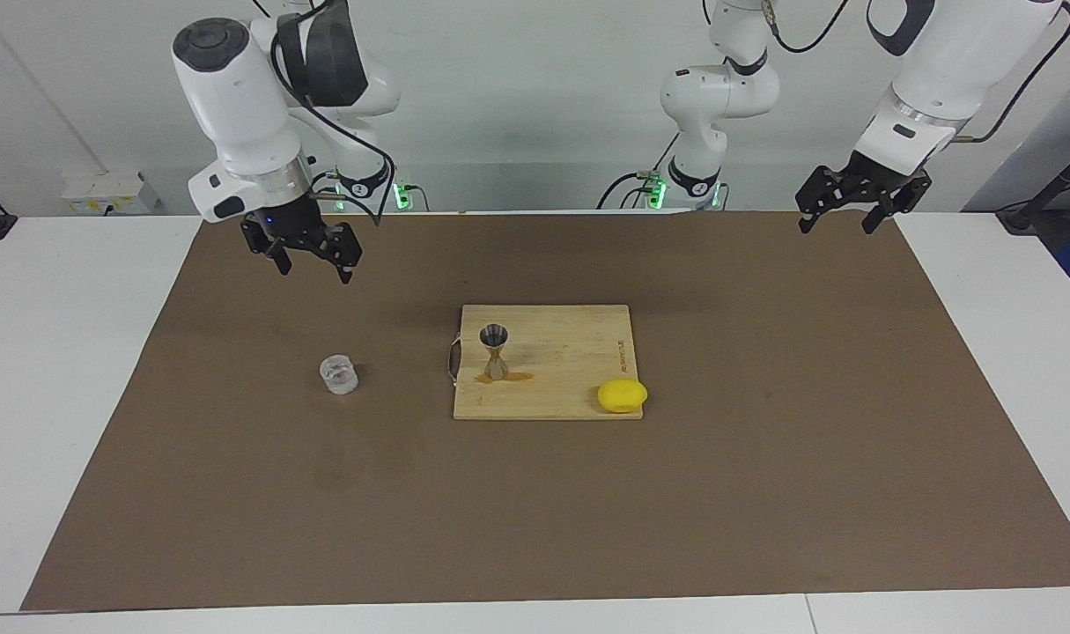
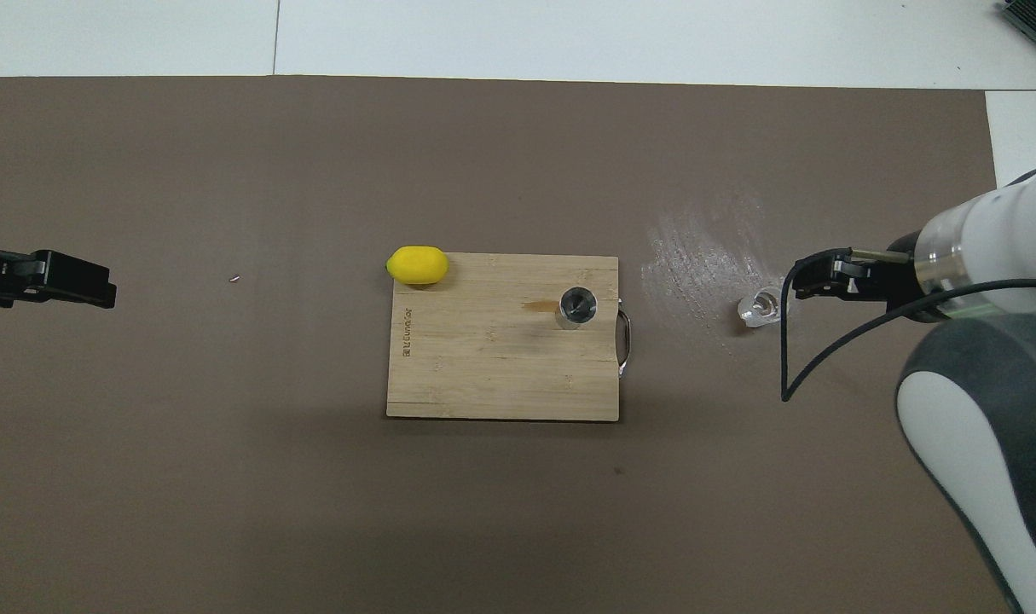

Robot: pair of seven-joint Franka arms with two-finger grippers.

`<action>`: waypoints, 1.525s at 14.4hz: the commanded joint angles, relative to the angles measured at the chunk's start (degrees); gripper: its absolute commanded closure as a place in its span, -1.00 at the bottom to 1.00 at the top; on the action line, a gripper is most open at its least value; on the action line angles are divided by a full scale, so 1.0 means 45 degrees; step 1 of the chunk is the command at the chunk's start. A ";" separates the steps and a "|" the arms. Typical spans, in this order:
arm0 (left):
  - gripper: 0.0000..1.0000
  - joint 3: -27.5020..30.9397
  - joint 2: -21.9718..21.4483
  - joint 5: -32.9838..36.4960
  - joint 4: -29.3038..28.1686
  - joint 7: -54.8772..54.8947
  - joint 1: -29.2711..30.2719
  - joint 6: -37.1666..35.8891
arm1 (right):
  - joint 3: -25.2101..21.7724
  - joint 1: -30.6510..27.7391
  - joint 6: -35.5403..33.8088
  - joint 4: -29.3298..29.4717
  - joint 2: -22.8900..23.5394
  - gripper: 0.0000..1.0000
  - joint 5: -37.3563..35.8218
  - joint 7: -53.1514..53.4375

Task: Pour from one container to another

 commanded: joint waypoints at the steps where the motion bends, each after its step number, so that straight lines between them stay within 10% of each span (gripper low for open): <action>1: -1.00 0.0006 -0.0120 0.0029 -0.0215 0.0042 0.0038 0.0158 | 0.0030 -0.0287 -0.1717 0.2561 0.1074 -1.00 0.0053 -0.0562; 22: -1.00 0.0006 -0.0140 0.0029 -0.0215 0.0042 0.0038 0.0139 | -0.0048 -0.0795 -0.2582 0.2822 0.1096 -1.00 0.0053 -0.1616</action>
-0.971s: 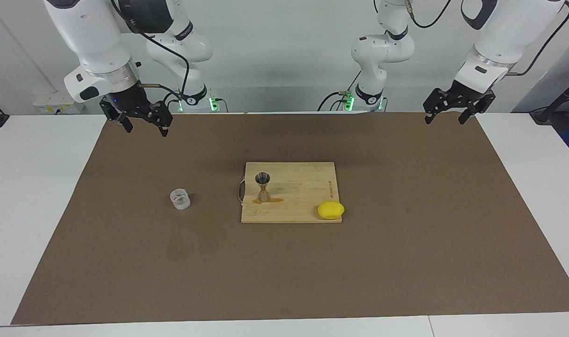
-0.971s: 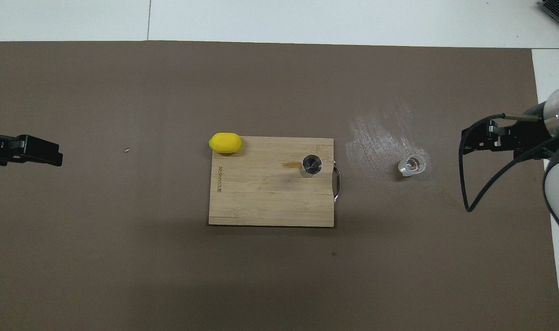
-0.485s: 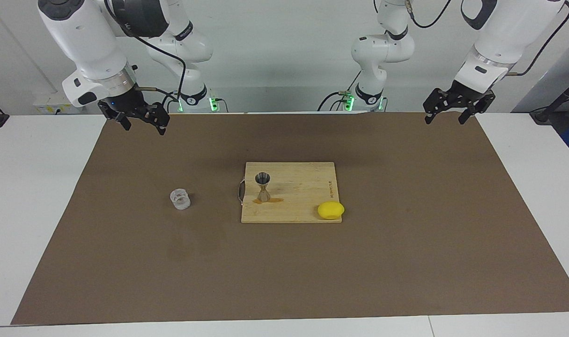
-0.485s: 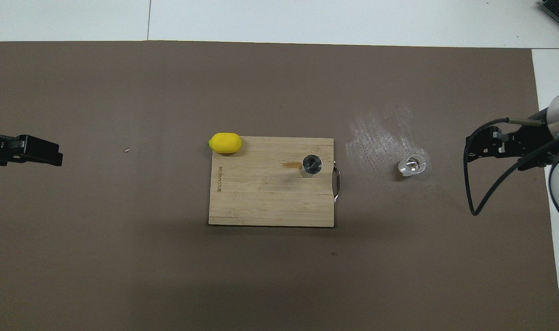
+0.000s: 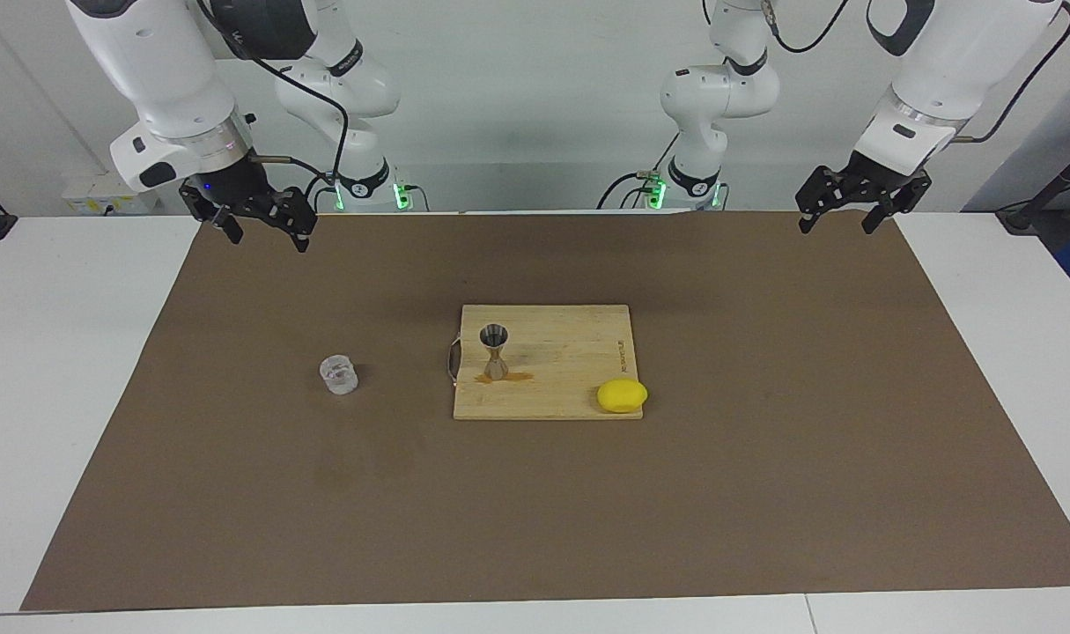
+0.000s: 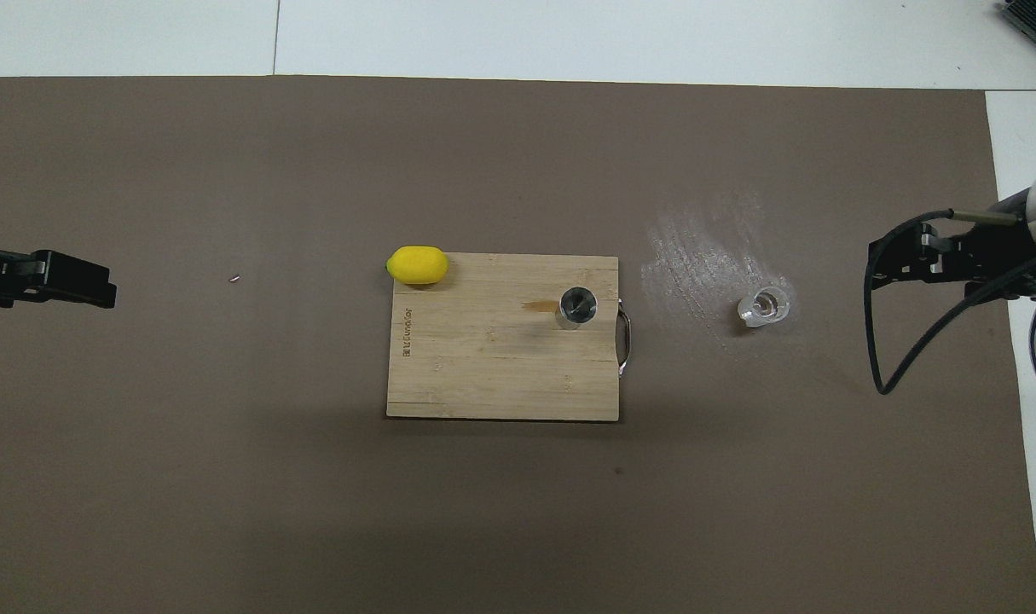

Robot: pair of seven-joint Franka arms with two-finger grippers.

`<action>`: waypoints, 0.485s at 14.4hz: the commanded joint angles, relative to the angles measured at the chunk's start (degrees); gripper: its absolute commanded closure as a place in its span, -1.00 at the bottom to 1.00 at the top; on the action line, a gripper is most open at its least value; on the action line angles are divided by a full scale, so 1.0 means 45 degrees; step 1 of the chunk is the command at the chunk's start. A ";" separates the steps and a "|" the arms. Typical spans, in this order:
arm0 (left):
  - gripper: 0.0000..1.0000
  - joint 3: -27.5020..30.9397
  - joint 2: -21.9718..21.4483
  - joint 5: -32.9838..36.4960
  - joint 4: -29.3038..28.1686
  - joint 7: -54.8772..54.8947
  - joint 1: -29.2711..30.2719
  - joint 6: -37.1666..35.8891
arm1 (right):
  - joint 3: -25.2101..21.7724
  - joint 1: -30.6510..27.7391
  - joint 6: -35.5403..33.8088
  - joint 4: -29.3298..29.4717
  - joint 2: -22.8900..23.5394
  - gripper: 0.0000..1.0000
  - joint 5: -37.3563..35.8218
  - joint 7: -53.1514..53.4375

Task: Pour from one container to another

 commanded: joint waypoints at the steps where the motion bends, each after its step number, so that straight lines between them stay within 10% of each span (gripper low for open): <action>1: -1.00 0.0006 -0.0121 0.0029 -0.0214 0.0042 0.0038 0.0158 | 0.0077 -0.0093 0.0153 -0.0047 -0.0056 -1.00 0.0056 -0.0336; 7: -1.00 0.0006 -0.0121 0.0029 -0.0214 0.0042 0.0038 0.0158 | 0.0057 -0.0074 0.0680 -0.0691 -0.0310 -1.00 -0.0178 -0.0473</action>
